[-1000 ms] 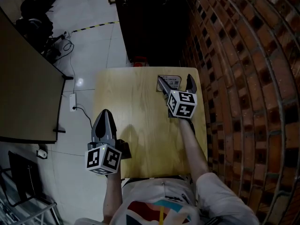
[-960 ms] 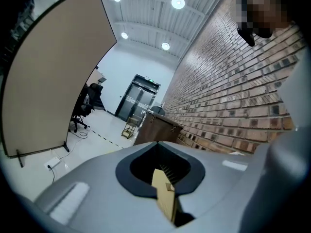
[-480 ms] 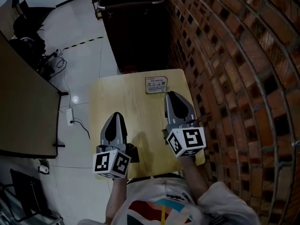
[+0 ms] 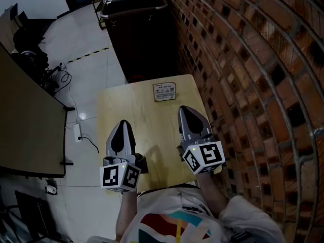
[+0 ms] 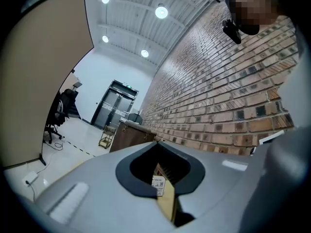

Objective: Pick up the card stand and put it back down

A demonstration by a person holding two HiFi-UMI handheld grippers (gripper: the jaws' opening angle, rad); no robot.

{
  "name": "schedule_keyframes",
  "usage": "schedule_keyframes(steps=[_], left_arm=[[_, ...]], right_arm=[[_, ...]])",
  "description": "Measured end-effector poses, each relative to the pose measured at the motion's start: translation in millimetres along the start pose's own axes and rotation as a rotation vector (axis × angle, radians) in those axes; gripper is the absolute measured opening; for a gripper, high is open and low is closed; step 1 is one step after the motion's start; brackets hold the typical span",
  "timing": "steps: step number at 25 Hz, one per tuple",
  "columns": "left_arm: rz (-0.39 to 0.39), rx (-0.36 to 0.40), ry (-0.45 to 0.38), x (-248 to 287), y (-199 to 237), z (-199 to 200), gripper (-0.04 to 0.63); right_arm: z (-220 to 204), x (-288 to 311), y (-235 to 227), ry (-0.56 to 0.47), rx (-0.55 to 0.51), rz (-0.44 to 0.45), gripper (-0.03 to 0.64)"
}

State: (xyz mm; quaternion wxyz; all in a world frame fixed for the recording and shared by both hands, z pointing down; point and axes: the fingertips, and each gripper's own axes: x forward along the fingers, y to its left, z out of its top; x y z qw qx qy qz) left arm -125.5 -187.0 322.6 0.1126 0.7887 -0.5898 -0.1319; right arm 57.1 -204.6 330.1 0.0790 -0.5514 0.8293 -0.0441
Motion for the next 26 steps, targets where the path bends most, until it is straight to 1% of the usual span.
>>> schedule_keyframes(steps=[4, 8, 11, 13, 15, 18, 22, 26], left_arm=[[0.016, 0.006, -0.015, -4, 4, 5, 0.005], [0.025, 0.005, -0.023, -7, 7, 8, 0.005], [0.039, -0.018, -0.011, -7, 12, 4, 0.005], [0.048, -0.014, -0.004, -8, 15, 0, 0.005], [0.045, -0.003, -0.006, -9, 15, -1, 0.005], [0.049, -0.006, 0.0, -8, 14, 0, 0.005], [0.044, -0.022, -0.007, -9, 14, 3, 0.005], [0.04, -0.022, -0.016, -10, 14, 8, 0.005]], right_arm=[[-2, 1, 4, 0.01, -0.04, 0.009, 0.0], [-6, 0, 9, 0.017, -0.019, 0.026, 0.0], [-9, 0, 9, 0.028, -0.026, 0.029, 0.0], [-13, -2, 5, 0.04, -0.031, 0.021, 0.0], [-14, -4, 0, 0.044, -0.03, 0.012, 0.0], [-14, -5, -3, 0.047, -0.029, 0.004, 0.0], [-14, -4, 1, 0.045, -0.031, 0.011, 0.0], [-15, -5, 5, 0.05, -0.035, 0.017, 0.0]])
